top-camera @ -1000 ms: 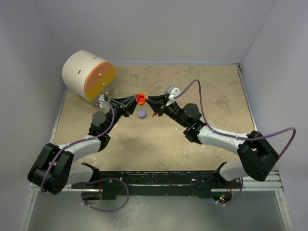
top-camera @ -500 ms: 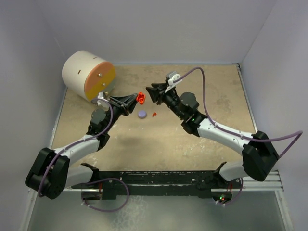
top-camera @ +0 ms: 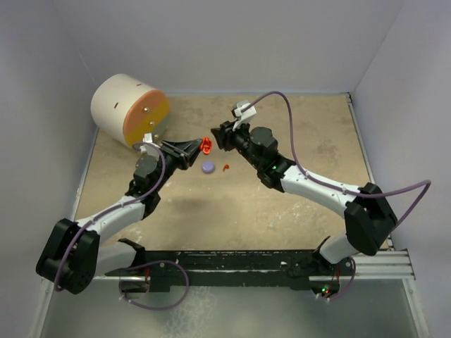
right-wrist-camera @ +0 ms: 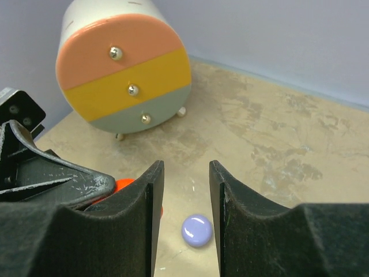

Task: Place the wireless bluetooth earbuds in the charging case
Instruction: Place the earbud in the charging case.

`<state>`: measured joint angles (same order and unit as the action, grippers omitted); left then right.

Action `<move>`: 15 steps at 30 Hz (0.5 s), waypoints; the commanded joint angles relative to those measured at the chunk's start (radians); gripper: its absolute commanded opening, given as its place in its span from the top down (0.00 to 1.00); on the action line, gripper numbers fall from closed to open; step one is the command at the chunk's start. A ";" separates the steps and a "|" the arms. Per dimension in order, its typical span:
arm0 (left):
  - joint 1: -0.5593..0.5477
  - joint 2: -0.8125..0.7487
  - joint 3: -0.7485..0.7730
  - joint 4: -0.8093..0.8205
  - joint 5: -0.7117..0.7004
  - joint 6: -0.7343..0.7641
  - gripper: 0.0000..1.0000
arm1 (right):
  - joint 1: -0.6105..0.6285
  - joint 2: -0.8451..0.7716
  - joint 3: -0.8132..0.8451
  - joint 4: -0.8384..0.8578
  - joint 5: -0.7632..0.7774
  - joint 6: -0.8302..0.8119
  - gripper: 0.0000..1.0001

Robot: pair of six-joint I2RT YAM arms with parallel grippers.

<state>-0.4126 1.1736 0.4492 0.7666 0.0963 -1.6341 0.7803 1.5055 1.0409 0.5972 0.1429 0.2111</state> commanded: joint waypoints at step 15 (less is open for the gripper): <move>-0.003 0.024 0.047 0.036 -0.012 0.035 1.00 | 0.052 0.062 0.068 -0.032 0.037 0.037 0.60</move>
<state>-0.4126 1.1984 0.4526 0.7643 0.0952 -1.6264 0.8181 1.5726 1.0622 0.5549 0.1677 0.2298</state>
